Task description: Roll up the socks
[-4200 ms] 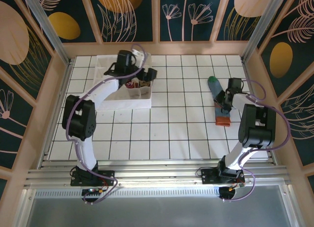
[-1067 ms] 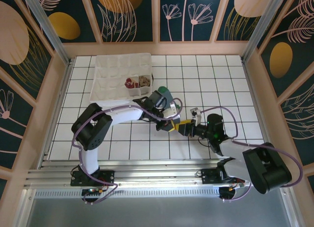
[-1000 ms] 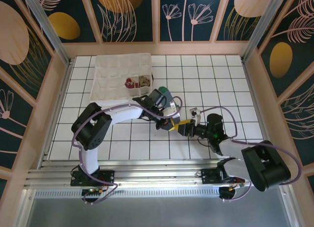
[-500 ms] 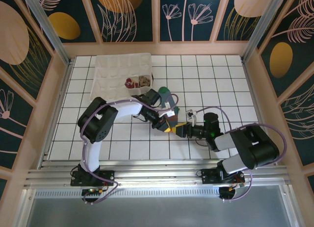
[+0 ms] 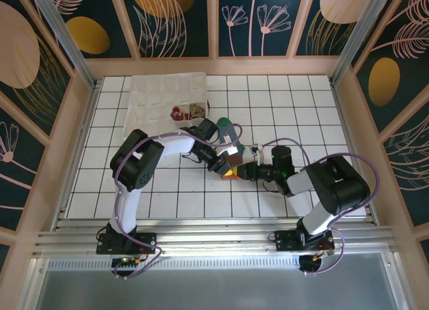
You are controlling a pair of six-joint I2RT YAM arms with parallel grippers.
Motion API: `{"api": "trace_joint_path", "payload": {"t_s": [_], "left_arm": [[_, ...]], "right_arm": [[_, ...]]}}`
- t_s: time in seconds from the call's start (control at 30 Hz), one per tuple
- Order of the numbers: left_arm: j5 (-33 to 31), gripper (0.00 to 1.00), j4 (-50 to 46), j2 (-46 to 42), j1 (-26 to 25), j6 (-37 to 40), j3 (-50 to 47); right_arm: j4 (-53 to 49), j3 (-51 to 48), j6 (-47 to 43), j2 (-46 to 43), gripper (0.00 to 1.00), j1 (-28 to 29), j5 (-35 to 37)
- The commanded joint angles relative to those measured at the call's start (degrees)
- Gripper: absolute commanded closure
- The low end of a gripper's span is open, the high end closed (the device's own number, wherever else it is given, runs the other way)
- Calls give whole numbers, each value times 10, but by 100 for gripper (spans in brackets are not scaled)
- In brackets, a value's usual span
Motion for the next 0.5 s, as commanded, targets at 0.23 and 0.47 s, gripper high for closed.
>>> {"api": "trace_joint_path", "payload": {"t_s": [0.23, 0.47], "left_arm": [[-78, 100, 104, 4, 2, -60, -44], [-139, 100, 127, -6, 3, -68, -57]], "right_arm": [[-196, 58, -99, -6, 62, 23, 96], [-249, 90, -101, 28, 67, 26, 130]]}}
